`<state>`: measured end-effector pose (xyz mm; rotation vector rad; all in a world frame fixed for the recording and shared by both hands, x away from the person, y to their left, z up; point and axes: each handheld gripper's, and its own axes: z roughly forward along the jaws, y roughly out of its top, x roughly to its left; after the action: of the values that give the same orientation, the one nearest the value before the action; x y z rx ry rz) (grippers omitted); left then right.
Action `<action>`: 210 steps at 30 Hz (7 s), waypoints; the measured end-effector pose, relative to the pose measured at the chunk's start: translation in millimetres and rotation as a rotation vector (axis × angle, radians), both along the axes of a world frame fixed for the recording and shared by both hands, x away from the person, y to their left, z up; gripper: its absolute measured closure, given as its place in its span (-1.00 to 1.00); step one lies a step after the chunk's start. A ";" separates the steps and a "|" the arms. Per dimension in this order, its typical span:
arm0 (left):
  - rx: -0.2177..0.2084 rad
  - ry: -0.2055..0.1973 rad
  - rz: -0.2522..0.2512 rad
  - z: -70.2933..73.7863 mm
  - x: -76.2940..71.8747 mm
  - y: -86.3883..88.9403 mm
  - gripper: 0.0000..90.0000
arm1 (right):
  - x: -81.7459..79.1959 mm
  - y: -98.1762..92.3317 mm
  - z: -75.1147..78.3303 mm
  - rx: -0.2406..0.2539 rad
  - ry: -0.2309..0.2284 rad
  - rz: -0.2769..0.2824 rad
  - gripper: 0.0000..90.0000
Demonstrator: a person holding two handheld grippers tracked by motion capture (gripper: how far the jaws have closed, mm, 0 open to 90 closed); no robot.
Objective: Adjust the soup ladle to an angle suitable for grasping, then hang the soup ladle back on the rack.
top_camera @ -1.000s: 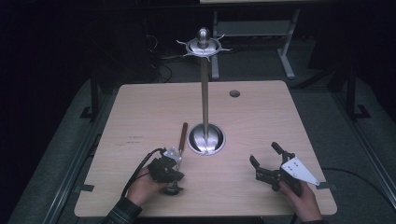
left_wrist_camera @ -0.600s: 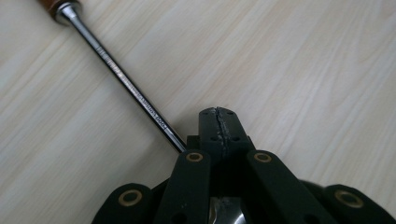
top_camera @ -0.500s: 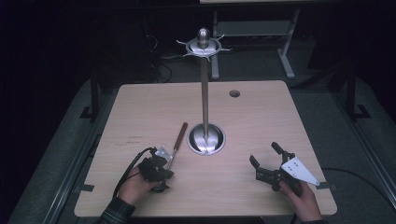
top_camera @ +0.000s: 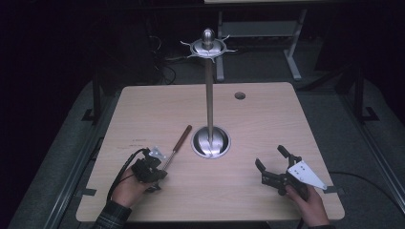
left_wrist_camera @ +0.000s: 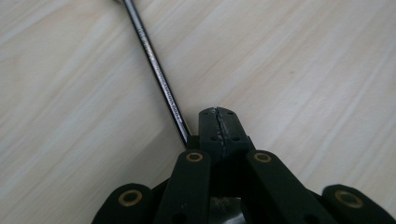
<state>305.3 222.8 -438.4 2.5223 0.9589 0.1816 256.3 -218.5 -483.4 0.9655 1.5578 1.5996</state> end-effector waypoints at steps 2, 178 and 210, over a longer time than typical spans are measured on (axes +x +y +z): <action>0.014 -0.006 0.012 0.4 1.5 4.1 1.00 | -0.1 0.1 0.0 0.000 0.000 0.000 -0.86; -0.519 -0.280 -0.051 106.2 54.7 14.3 0.64 | 0.2 -0.1 0.0 0.000 0.000 -0.003 -0.86; -0.617 -0.447 -0.164 188.6 51.5 -8.4 0.64 | 0.2 -0.3 0.1 0.007 0.006 -0.003 -0.86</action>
<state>356.7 214.4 -249.8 1.8672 0.5199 0.3247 256.5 -218.8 -483.3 0.9762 1.5549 1.6020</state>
